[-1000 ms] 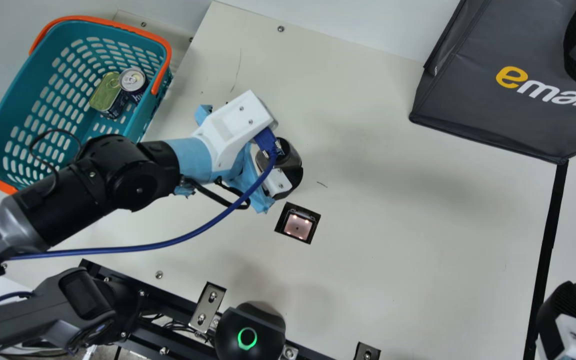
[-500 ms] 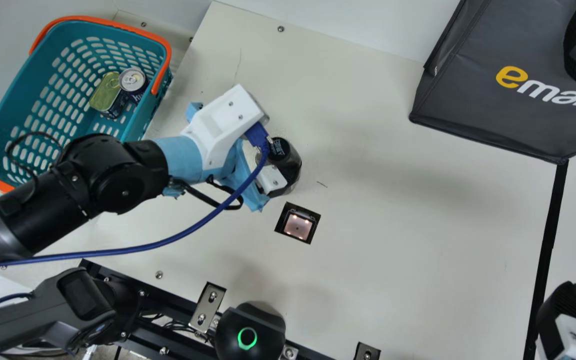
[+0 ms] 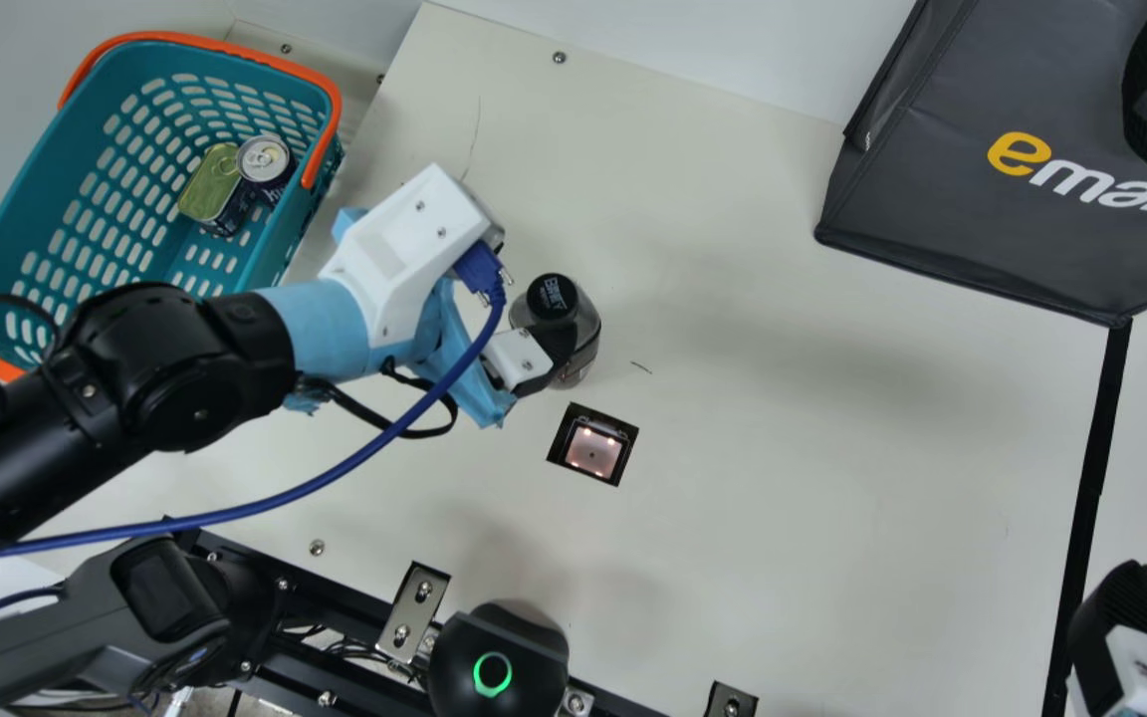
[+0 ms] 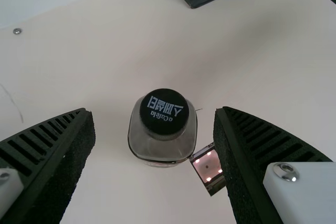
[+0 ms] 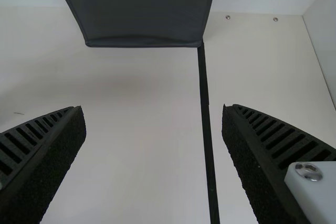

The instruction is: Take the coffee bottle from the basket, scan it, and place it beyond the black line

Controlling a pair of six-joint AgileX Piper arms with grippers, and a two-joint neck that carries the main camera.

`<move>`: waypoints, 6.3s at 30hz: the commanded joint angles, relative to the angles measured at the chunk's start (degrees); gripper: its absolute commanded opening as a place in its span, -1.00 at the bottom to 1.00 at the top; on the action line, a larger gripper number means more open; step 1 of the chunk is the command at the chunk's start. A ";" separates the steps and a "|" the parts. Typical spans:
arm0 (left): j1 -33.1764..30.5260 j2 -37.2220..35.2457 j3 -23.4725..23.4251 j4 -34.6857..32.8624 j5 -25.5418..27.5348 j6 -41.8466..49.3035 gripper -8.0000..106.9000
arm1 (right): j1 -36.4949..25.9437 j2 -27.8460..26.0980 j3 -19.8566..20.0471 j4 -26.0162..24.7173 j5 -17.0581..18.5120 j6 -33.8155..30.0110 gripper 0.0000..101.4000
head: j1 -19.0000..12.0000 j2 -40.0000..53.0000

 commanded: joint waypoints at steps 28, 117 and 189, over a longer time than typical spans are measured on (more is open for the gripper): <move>7.59 -9.66 1.93 5.68 5.11 -2.06 0.71 | 0.00 0.00 0.00 0.00 -0.13 0.00 0.79 | -1.57 0.14; 12.91 -6.27 -2.91 7.31 7.81 -3.02 0.71 | 0.00 0.00 0.00 0.00 -0.13 0.00 0.79 | -1.57 -19.86; -24.30 16.67 -11.57 44.45 21.44 -70.02 0.71 | 0.00 0.00 0.00 0.00 -0.11 0.00 0.79 | -1.57 -19.86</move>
